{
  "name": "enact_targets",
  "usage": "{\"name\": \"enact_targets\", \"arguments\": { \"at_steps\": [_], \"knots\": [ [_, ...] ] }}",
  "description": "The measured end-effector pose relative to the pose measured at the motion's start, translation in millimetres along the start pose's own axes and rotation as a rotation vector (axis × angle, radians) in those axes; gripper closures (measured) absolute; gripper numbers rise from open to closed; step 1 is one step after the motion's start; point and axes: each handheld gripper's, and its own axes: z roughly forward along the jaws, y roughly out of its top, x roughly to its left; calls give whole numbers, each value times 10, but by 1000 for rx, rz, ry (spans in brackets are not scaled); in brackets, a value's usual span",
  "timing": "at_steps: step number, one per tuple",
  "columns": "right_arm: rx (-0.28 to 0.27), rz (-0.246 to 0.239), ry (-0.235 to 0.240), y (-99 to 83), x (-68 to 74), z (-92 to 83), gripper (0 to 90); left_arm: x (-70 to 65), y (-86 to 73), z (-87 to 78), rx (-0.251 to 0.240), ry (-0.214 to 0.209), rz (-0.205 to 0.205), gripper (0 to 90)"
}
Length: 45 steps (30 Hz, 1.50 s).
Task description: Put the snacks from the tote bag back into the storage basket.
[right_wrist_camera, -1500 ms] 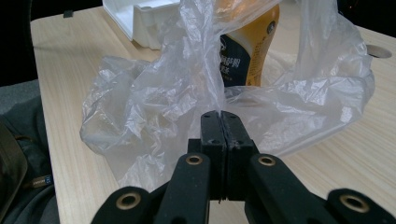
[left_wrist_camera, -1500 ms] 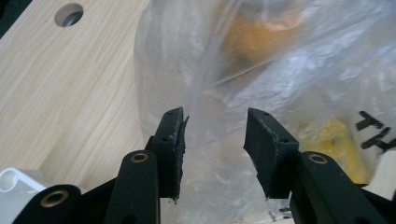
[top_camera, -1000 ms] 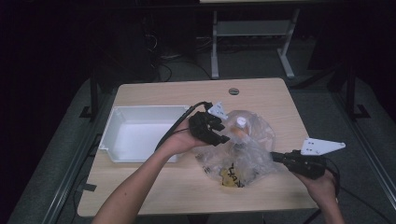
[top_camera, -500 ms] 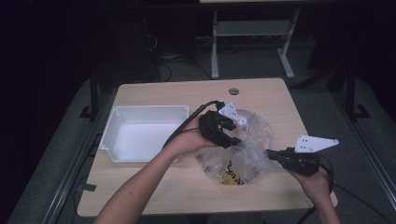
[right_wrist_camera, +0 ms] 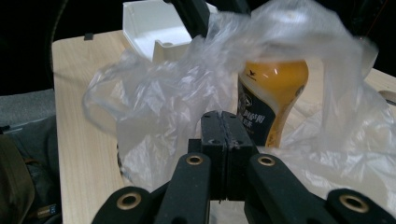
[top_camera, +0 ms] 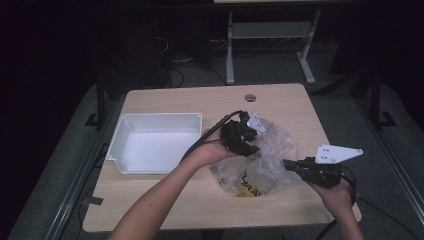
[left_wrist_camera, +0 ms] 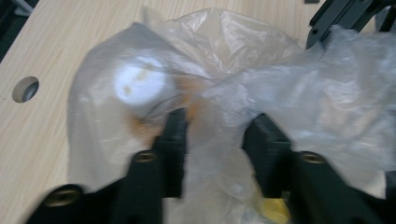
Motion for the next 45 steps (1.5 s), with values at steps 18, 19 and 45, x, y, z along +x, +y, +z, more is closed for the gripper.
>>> {"name": "enact_targets", "arguments": {
  "at_steps": [18, 19, 45],
  "knots": [
    [-30, 61, 2, -54, -77, -71, 714, 87, -223, 21, -5, 36, -42, 898],
    [-28, 62, 1, -57, -85, -74, 711, 97, -243, 17, -8, 39, -47, 899],
    [124, 98, -31, 116, -557, -6, 461, 156, -541, -68, -19, 53, -87, 900]
  ]
}}
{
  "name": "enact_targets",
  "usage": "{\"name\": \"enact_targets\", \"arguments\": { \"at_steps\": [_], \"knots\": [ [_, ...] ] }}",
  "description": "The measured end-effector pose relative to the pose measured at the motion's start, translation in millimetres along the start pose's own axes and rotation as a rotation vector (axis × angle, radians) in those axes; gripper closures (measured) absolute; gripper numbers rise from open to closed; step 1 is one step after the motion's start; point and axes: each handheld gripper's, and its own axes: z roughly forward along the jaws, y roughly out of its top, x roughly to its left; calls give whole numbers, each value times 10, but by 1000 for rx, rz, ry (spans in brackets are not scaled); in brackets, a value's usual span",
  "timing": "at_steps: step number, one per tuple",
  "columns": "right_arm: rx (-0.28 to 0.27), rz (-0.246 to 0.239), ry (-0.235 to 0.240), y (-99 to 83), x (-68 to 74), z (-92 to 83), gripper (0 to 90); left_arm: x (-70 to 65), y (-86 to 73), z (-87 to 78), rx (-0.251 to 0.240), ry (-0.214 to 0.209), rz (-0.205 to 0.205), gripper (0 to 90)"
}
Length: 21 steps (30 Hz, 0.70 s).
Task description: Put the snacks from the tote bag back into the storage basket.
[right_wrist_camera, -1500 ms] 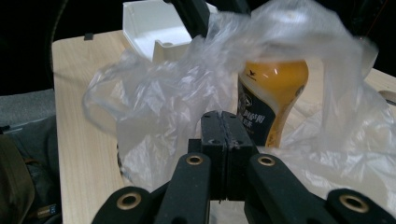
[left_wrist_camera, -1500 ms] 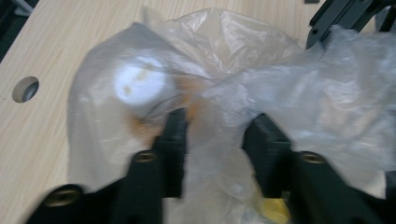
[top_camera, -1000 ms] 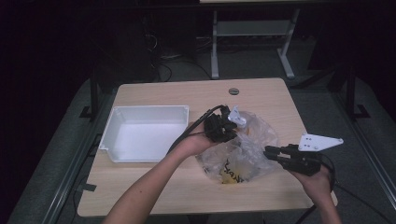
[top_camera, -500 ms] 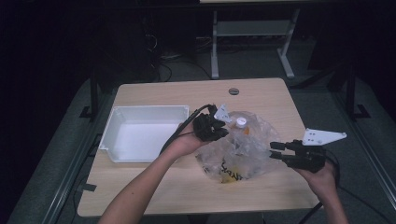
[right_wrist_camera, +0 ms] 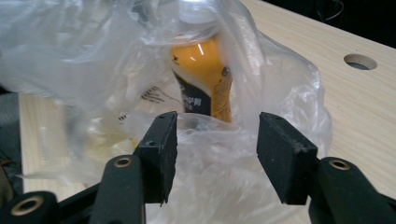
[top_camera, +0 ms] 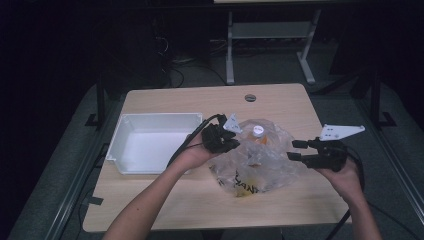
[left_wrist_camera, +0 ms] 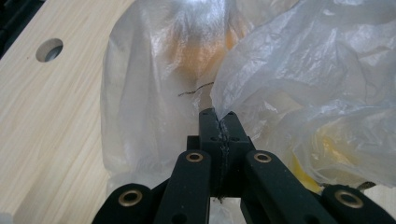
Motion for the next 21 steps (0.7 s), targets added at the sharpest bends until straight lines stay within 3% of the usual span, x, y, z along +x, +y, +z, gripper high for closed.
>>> {"name": "enact_targets", "arguments": {
  "at_steps": [9, 18, 20, 21],
  "knots": [
    [64, -41, 37, 275, -133, 283, 443, 10, -100, 11, 2, 2, -6, 900],
    [120, -69, 107, 352, -182, 534, 586, 35, -202, 15, 10, 6, -11, 900],
    [137, -82, 110, 352, -178, 573, 635, 30, -208, 17, 2, 6, -14, 900],
    [147, -85, 119, 352, -180, 598, 733, 27, -211, 18, 2, 6, -13, 900]
  ]
}}
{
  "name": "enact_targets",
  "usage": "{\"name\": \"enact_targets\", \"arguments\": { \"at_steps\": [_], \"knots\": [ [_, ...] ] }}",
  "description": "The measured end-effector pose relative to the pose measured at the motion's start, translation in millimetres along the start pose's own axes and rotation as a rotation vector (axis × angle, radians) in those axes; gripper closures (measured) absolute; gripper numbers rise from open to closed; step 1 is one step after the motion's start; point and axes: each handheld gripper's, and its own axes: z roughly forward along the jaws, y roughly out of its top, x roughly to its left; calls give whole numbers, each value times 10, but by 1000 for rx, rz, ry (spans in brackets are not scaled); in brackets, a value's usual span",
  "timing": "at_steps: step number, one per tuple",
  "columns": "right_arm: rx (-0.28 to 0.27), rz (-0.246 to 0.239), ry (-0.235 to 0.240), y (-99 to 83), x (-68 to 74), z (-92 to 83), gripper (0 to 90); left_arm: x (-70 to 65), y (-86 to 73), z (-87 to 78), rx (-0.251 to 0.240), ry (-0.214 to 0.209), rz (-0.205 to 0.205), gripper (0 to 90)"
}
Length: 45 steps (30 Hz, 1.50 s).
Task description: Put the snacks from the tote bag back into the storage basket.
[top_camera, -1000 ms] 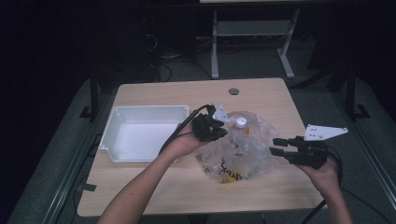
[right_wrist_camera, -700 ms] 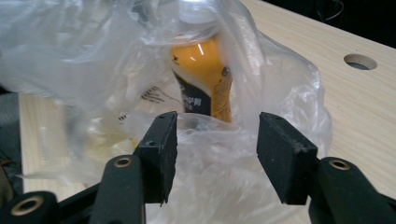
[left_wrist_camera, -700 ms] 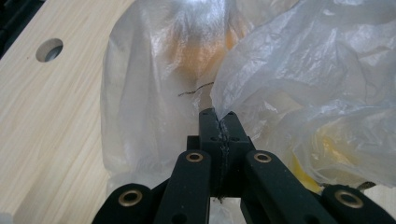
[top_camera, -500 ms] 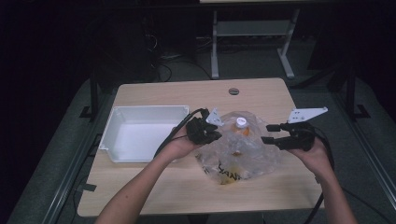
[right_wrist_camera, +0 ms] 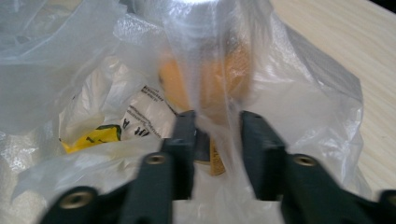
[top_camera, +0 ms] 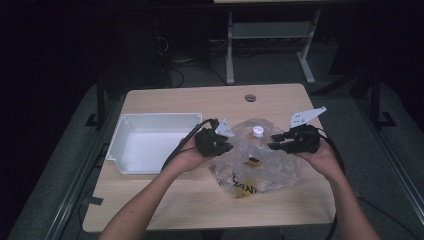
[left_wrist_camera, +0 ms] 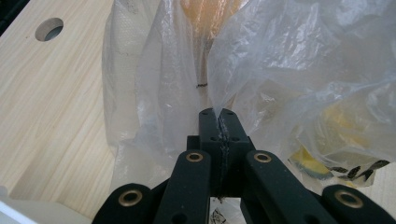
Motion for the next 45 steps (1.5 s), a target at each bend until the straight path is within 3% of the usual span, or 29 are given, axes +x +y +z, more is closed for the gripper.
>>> {"name": "enact_targets", "arguments": {
  "at_steps": [5, 14, 18, 26, 31, 36, 40, 45],
  "knots": [
    [5, -18, 1, 8, 3, 12, 893, 3, -28, 5, 2, 2, 2, 900],
    [17, -32, -2, 97, -3, -78, 899, 79, -86, -26, -2, 11, -27, 900],
    [20, -45, -14, 183, -19, -144, 899, 113, -86, -65, -6, 20, -26, 900],
    [29, -64, -49, 420, -106, -243, 899, 231, -47, -156, -41, 53, -72, 900],
    [36, -37, -51, 497, -176, -192, 899, 329, -89, -104, -54, 67, -130, 900],
    [59, -20, -53, 486, -220, -109, 899, 355, -101, -47, -45, 88, -144, 900],
    [45, 12, -54, 444, -257, -78, 899, 371, -102, -13, -38, 105, -160, 900],
    [5, 9, -73, 449, -244, -157, 900, 414, -112, -81, -57, 134, -184, 900]
  ]
}}
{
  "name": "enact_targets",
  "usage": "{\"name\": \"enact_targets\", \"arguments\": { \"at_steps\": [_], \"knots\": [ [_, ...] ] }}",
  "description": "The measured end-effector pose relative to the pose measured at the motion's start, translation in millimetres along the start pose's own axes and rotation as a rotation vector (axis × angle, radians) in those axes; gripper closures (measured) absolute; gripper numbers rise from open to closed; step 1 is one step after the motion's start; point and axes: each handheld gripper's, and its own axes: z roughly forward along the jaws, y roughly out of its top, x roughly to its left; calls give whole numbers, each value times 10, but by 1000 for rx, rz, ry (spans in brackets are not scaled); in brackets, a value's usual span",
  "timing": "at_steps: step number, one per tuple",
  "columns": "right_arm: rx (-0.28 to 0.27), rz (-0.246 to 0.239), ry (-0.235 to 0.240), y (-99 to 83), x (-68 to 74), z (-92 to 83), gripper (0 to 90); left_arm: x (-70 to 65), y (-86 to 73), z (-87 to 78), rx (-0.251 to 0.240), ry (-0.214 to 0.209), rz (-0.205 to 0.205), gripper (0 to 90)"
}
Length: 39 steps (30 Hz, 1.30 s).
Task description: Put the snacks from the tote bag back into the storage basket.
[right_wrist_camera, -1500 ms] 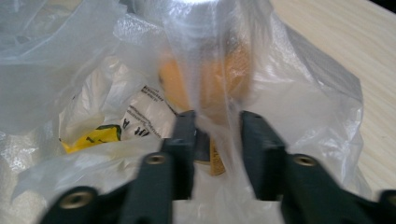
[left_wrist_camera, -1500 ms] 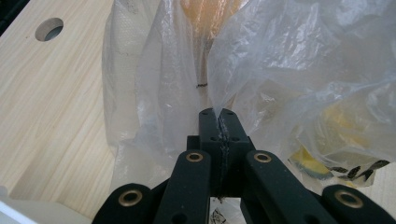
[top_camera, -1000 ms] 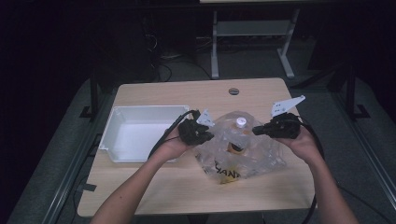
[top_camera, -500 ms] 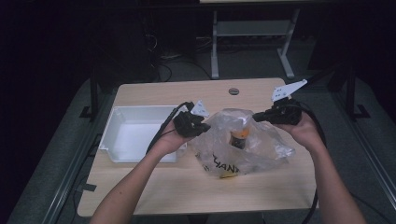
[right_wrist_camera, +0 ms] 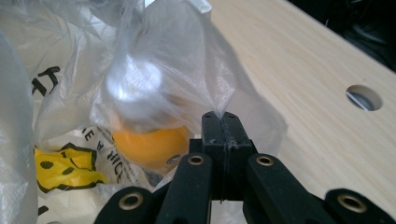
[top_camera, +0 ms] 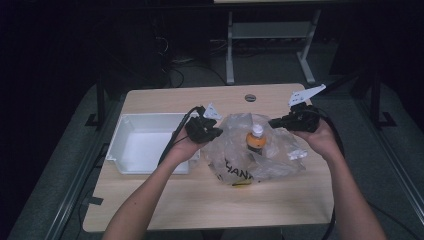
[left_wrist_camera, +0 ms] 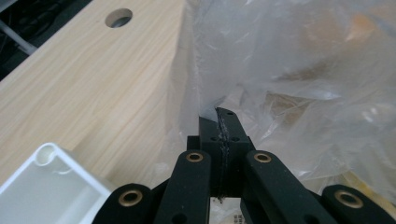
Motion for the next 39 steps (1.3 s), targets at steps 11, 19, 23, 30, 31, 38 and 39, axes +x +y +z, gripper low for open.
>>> {"name": "enact_targets", "arguments": {
  "at_steps": [11, 19, 23, 30, 31, 38, 39],
  "knots": [
    [47, 47, -12, -134, -72, 54, 899, -65, -35, 136, 58, 26, -14, 900],
    [104, 96, 1, -379, -94, 171, 899, -157, -83, 263, 89, 16, -35, 900],
    [128, 108, 10, -499, -80, 208, 899, -225, -113, 320, 99, 5, -40, 900],
    [149, 120, -1, -658, -71, 220, 899, -377, -132, 431, 118, -18, -42, 900],
    [155, 126, -2, -692, -75, 226, 899, -395, -131, 447, 117, -23, -42, 900],
    [176, 165, -9, -929, -139, 261, 899, -530, -146, 601, 126, -47, -47, 900],
    [180, 175, -9, -954, -140, 263, 900, -546, -152, 625, 126, -51, -48, 900]
  ]
}}
